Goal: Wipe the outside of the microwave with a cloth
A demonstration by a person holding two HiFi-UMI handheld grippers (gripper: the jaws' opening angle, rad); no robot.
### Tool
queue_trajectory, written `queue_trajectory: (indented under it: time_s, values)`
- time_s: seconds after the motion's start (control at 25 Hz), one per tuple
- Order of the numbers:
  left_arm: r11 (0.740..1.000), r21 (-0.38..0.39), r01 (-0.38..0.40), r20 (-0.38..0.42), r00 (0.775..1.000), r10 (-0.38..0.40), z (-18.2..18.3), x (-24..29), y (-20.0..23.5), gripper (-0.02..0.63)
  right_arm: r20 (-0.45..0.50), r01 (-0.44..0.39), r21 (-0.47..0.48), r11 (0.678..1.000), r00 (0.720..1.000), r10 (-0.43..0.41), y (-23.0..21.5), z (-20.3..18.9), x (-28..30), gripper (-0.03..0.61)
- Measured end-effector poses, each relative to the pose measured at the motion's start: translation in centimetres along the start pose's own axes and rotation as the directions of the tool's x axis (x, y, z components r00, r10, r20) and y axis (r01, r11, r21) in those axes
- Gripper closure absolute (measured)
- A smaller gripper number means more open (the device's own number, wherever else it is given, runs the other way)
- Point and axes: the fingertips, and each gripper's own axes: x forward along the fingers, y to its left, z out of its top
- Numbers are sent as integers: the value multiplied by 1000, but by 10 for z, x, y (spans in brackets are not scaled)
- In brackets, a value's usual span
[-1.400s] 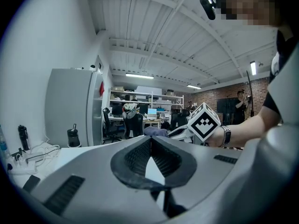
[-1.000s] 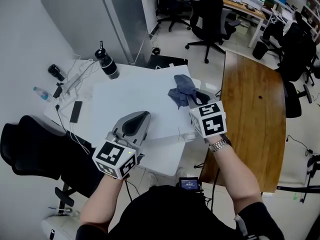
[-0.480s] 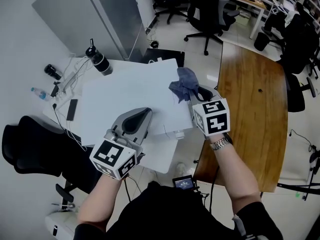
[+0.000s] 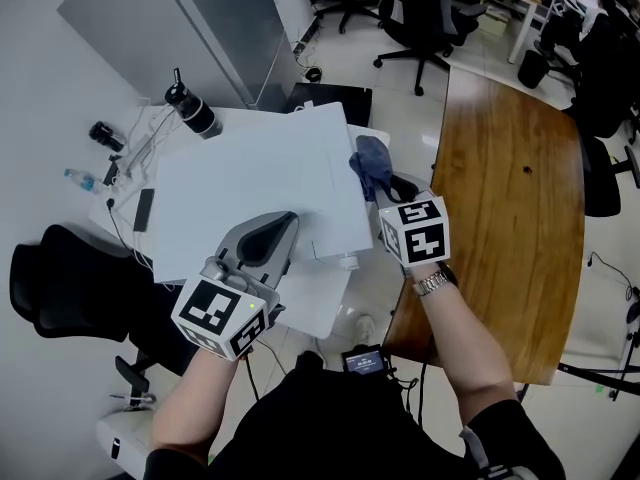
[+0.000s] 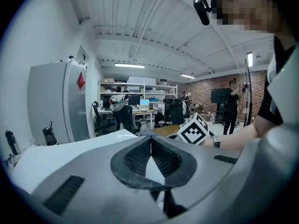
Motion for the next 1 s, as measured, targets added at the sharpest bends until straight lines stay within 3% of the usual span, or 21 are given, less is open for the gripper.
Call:
queue_trajectory:
  time_s: [1.0]
  values:
    - [999,23,-25,-75,997,27,-14,18,-17,607,-175,-34,60,998,984,44,-15,-114,65,509]
